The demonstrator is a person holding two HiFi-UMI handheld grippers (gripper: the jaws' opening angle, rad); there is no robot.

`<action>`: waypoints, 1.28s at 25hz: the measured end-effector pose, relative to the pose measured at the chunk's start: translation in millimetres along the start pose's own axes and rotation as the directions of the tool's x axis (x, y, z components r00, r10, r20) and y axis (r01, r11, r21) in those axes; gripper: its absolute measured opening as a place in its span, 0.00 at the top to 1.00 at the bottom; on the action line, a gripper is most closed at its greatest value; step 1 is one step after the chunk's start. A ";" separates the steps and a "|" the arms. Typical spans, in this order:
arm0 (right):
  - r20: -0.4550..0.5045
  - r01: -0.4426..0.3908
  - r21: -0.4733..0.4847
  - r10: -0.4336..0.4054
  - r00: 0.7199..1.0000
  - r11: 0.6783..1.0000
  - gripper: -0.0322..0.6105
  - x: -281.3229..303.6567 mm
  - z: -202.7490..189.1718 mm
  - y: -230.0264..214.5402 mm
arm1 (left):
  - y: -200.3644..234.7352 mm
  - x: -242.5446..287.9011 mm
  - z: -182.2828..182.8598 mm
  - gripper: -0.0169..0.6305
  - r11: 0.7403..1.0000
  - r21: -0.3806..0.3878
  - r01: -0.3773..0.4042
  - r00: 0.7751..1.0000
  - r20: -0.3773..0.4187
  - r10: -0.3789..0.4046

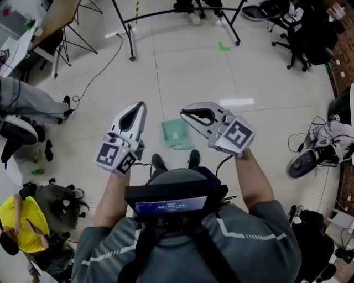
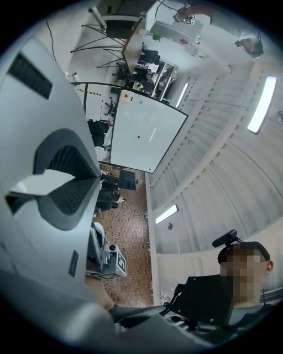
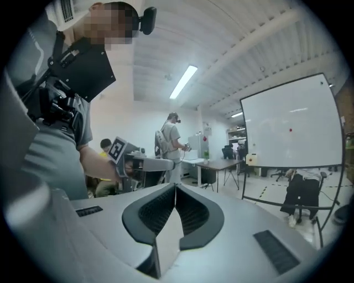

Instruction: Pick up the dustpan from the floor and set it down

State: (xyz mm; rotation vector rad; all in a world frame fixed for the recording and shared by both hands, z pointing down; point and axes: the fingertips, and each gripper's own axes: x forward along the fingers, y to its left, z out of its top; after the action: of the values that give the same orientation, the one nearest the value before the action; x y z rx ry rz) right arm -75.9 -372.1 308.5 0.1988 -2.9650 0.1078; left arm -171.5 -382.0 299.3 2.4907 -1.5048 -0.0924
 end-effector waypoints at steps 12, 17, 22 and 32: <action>0.059 0.139 0.001 -0.139 0.989 0.990 0.93 -41.0 70.6 18.2 | -49.7 -38.6 68.7 0.94 0.997 0.071 0.005 0.997 0.078 -0.011; 0.068 0.153 -0.003 -0.152 0.986 0.988 0.93 -50.2 80.0 18.7 | -55.4 -36.7 75.1 0.94 0.998 0.069 -0.006 0.997 0.082 0.001; 0.068 0.105 -0.040 -0.102 0.992 0.994 0.93 -90.8 78.4 10.1 | -92.1 -17.6 74.1 0.94 0.995 0.074 -0.061 0.994 0.093 0.054; 0.012 -0.021 -0.039 0.022 1.000 0.999 0.93 -125.1 20.0 30.2 | -129.0 -64.8 29.8 0.94 0.971 0.048 -0.233 0.970 0.086 0.228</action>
State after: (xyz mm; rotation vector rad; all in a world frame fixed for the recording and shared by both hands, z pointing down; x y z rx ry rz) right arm 38.9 -328.1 265.6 0.1633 -2.9792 0.0510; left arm -95.5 -272.2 236.9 2.3599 -1.8431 -0.1117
